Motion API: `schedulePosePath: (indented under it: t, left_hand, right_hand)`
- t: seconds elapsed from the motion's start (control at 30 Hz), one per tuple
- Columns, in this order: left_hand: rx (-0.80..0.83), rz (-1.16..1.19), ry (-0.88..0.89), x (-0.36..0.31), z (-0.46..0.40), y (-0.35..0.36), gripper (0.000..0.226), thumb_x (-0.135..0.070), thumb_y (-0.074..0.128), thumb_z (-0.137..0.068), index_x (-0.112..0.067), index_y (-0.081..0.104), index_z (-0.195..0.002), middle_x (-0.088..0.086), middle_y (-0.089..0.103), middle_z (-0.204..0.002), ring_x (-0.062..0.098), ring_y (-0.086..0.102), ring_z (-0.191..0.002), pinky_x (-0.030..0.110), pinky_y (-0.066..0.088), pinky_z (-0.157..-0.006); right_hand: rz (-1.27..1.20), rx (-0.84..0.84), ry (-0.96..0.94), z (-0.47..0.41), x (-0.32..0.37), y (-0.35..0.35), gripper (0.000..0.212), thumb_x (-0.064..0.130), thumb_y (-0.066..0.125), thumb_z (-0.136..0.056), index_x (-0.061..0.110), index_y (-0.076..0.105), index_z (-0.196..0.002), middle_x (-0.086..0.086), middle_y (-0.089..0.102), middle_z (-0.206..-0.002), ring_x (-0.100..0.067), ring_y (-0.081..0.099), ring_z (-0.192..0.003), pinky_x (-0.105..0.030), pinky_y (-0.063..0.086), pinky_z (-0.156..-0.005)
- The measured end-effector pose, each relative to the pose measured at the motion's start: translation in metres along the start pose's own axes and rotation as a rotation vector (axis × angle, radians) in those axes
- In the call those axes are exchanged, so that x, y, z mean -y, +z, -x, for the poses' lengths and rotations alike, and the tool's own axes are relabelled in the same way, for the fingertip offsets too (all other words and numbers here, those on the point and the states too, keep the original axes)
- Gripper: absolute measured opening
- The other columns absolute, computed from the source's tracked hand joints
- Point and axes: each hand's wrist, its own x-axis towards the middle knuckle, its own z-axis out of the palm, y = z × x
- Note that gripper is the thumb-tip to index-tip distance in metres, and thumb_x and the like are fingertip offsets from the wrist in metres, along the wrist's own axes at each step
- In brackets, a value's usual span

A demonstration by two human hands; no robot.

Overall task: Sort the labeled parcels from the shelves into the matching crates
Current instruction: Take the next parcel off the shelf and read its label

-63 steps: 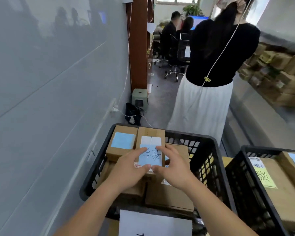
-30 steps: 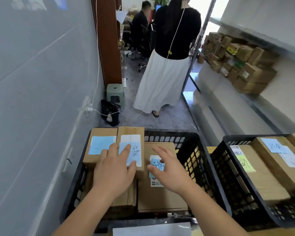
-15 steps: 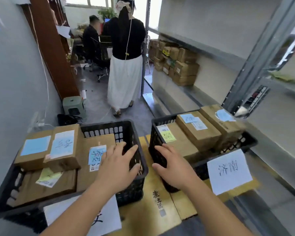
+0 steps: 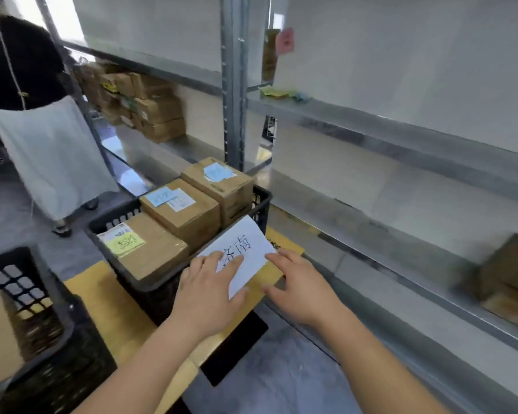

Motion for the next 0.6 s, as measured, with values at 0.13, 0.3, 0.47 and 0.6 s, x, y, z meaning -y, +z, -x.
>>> schedulePosePath:
  t: [0.13,0.3,0.47,0.6]
  left_hand:
    - [0.055,0.02,0.137,-0.053,-0.043,0.018,0.072,-0.068,0.027,-0.087,-0.041,0.029,-0.154,0.004,0.035,-0.157,0.031,0.032,-0.138,0.047,0.032,-0.11]
    - [0.09,0.042,0.307,-0.118,-0.105,0.047,0.071,-0.068,0.035,-0.088,-0.04,0.031,-0.153,0.002,0.039,-0.154,0.029,0.036,-0.135,0.045,0.036,-0.107]
    - [0.126,0.059,0.483,-0.188,-0.172,0.068,0.068,-0.067,0.038,-0.093,-0.042,0.023,-0.155,-0.002,0.03,-0.158,0.024,0.027,-0.141,0.04,0.029,-0.113]
    - [0.169,0.083,0.61,-0.246,-0.212,0.081,0.07,-0.067,0.041,-0.093,-0.043,0.022,-0.155,0.0,0.029,-0.159,0.026,0.026,-0.142,0.043,0.027,-0.114]
  right_hand:
    - [0.018,-0.041,0.114,0.009,-0.057,-0.024,0.068,0.05,0.059,-0.096,0.037,0.033,-0.157,0.007,0.024,-0.166,-0.02,0.026,-0.151,-0.035,0.03,-0.119]
    - [0.019,-0.097,0.278,0.01,-0.129,-0.055,0.068,0.051,0.059,-0.096,0.035,0.032,-0.157,0.009,0.025,-0.165,-0.017,0.028,-0.15,-0.035,0.031,-0.12]
    - [0.02,-0.165,0.46,0.009,-0.192,-0.09,0.066,0.052,0.058,-0.096,0.037,0.033,-0.156,0.008,0.027,-0.165,-0.018,0.03,-0.148,-0.034,0.033,-0.118]
    - [-0.013,-0.245,0.593,0.016,-0.235,-0.113,0.068,0.051,0.061,-0.095,0.035,0.035,-0.156,0.004,0.026,-0.166,-0.019,0.028,-0.15,-0.032,0.028,-0.12]
